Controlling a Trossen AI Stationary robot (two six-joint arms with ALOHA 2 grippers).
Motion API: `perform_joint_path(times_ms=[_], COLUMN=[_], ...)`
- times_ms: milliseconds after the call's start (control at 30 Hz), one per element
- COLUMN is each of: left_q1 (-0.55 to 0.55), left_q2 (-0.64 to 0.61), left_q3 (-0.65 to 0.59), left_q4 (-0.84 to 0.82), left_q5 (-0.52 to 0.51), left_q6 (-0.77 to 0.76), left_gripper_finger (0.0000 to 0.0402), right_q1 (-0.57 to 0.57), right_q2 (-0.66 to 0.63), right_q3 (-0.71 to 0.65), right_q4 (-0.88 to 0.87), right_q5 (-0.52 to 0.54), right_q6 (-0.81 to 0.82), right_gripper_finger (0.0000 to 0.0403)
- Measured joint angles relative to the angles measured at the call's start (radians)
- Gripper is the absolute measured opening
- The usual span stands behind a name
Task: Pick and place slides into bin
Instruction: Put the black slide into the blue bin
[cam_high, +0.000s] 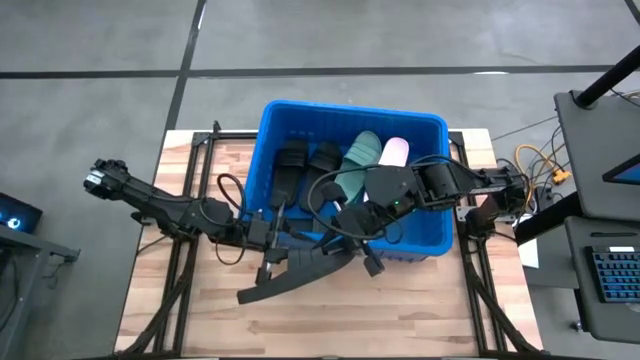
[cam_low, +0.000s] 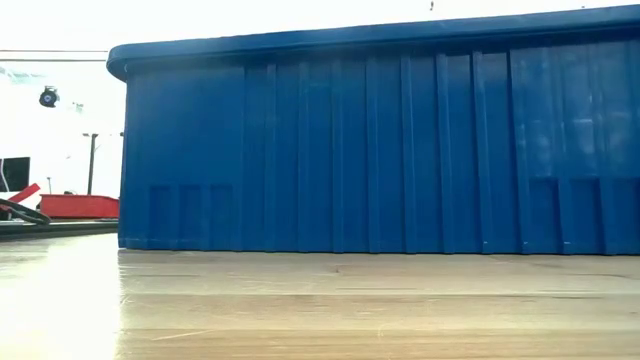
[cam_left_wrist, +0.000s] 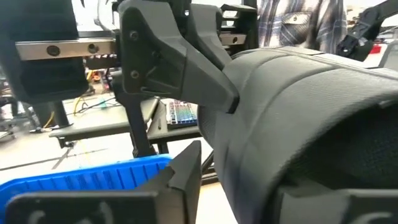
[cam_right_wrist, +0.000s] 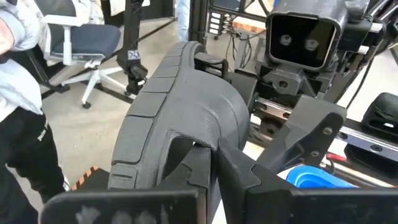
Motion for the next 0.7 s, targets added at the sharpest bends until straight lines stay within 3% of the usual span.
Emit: perform_joint_path(times_ms=[400, 700], left_q1=[0.002, 0.002], left_q2=[-0.062, -0.111], left_q3=[-0.004, -0.002], left_q4=[-0.026, -0.131], left_q5=[-0.019, -0.011], left_q6=[0.000, -0.028], left_gripper_finger=[0.0185, 0.0205], right_q1=[0.000, 0.000], right_q2=[-0.004, -0.006], right_q3=[0.000, -0.001], right_q4=[-0.045, -0.059], right_q5=[0.052, 0.099], right_q6=[0.016, 0.017], right_gripper_finger=[0.0009, 0.0008])
